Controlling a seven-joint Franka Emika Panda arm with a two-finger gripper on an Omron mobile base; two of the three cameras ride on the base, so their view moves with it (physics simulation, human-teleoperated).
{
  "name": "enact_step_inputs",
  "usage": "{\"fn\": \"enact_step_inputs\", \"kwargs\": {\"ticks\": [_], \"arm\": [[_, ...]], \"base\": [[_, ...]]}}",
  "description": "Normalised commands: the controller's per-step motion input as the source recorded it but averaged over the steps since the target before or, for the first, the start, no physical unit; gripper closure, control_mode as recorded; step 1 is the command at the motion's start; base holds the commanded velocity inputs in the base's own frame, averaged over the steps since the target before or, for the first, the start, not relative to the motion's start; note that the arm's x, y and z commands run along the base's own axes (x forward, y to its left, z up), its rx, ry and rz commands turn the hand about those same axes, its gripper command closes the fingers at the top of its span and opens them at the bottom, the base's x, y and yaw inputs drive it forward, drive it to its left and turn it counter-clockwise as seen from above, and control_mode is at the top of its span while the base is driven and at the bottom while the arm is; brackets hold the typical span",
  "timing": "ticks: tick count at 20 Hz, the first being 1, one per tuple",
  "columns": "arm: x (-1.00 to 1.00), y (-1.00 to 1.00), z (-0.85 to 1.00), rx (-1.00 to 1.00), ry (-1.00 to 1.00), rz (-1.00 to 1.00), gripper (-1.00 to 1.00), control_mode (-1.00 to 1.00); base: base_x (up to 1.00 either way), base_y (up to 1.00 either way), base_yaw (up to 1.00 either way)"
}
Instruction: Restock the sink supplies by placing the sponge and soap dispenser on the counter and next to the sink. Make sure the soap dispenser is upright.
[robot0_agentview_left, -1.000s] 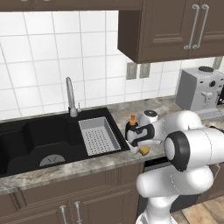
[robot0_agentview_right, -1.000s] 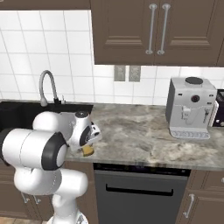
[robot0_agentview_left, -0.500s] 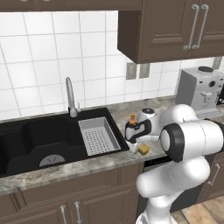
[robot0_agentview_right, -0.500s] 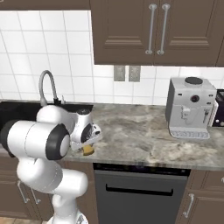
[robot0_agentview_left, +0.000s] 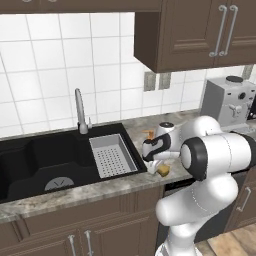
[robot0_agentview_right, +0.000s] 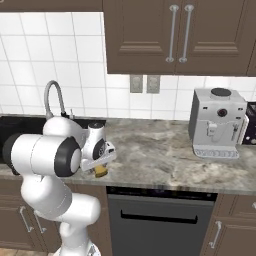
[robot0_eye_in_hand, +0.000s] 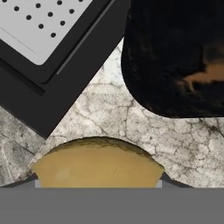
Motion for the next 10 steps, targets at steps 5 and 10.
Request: {"fn": "enact_step_inputs", "kwargs": {"ticks": [5, 10], "arm": [[0.0, 0.03, -0.04, 0.0, 0.0, 0.0, -1.0, -1.0], [-0.05, 0.0, 0.02, 0.0, 0.0, 0.0, -1.0, -1.0]], "base": [[0.0, 0.0, 0.0], [0.0, 0.0, 0.0]]}}
